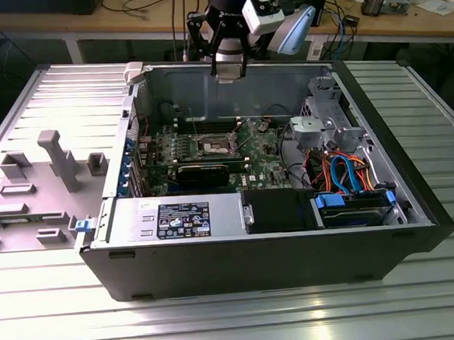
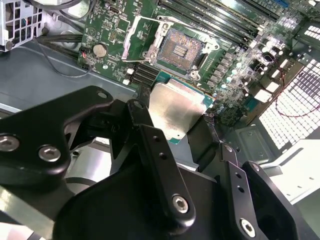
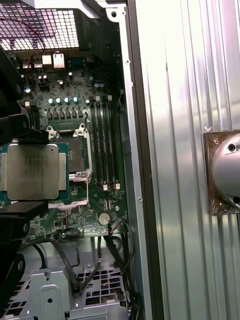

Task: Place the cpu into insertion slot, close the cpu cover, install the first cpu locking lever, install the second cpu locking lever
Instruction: 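Place the cpu into insertion slot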

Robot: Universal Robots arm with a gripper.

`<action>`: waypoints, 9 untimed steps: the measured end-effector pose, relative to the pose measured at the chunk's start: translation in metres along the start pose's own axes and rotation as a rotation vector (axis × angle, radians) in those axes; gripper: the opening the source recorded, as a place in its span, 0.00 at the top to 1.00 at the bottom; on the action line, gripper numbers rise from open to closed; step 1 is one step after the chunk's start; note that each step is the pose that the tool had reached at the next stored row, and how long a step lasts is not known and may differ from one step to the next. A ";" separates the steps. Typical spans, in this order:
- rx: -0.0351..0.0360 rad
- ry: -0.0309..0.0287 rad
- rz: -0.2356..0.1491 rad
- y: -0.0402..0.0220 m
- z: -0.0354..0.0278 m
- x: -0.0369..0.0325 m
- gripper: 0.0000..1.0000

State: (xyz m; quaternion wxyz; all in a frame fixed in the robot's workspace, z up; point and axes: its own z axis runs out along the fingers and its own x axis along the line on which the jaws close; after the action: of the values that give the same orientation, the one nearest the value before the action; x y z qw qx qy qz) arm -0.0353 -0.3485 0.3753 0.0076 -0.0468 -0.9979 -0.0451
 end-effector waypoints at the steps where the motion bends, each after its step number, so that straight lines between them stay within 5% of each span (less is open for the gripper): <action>1: 0.0000 0.0000 0.000 0.0000 0.0000 0.0000 0.46; 9: 0.0000 -0.0001 0.001 0.0000 0.0000 0.0000 0.46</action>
State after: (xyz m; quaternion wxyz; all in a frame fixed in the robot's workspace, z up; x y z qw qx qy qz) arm -0.0353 -0.3485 0.3753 0.0076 -0.0471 -0.9978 -0.0451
